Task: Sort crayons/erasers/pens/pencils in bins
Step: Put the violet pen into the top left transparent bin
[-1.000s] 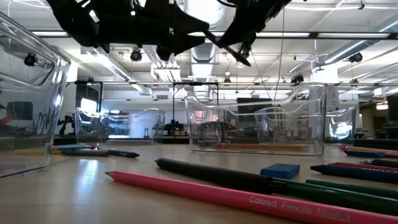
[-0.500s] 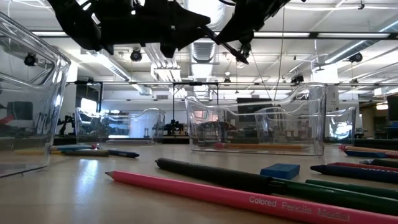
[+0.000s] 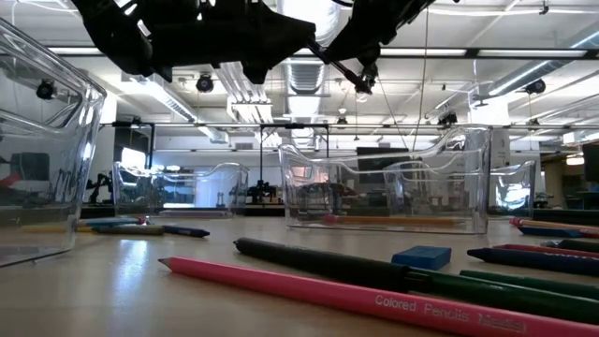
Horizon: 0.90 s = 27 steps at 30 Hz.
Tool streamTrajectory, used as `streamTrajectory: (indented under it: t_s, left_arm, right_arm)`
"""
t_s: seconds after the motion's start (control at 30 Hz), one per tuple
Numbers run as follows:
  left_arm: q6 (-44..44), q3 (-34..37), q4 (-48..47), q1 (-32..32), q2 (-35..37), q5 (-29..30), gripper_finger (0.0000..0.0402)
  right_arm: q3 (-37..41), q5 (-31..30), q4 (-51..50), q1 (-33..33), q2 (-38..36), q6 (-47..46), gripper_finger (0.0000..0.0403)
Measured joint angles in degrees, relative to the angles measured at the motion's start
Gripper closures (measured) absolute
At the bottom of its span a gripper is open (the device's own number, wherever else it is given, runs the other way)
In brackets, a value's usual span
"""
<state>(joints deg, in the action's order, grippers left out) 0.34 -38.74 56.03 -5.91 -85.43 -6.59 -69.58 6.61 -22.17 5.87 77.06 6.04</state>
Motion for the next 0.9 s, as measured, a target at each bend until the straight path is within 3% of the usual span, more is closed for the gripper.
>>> streamTrajectory:
  t_s: [0.2, 0.33, 0.63, 0.9]
  left_arm:
    - [0.4, 0.0, 0.1, 0.0, 0.0, 0.2, 0.0378]
    - [0.6, 0.0, 0.2, 0.0, 0.0, 0.2, 0.0378]
    - [0.7, 0.1, -3.4, -0.7, 0.7, 1.1, 0.0378]
    - [2.0, 2.4, -16.3, -3.9, 10.9, 8.0, 0.0379]
  right_arm:
    - [0.0, 0.2, -0.2, 0.0, 0.0, -0.3, 0.039]
    - [0.0, 0.1, -0.2, 0.0, 0.0, -0.3, 0.0369]
    - [0.0, -1.0, -9.0, 0.1, -0.5, -2.6, 0.0269]
    - [0.4, -3.5, -17.9, -0.1, -3.6, -6.5, 0.0241]
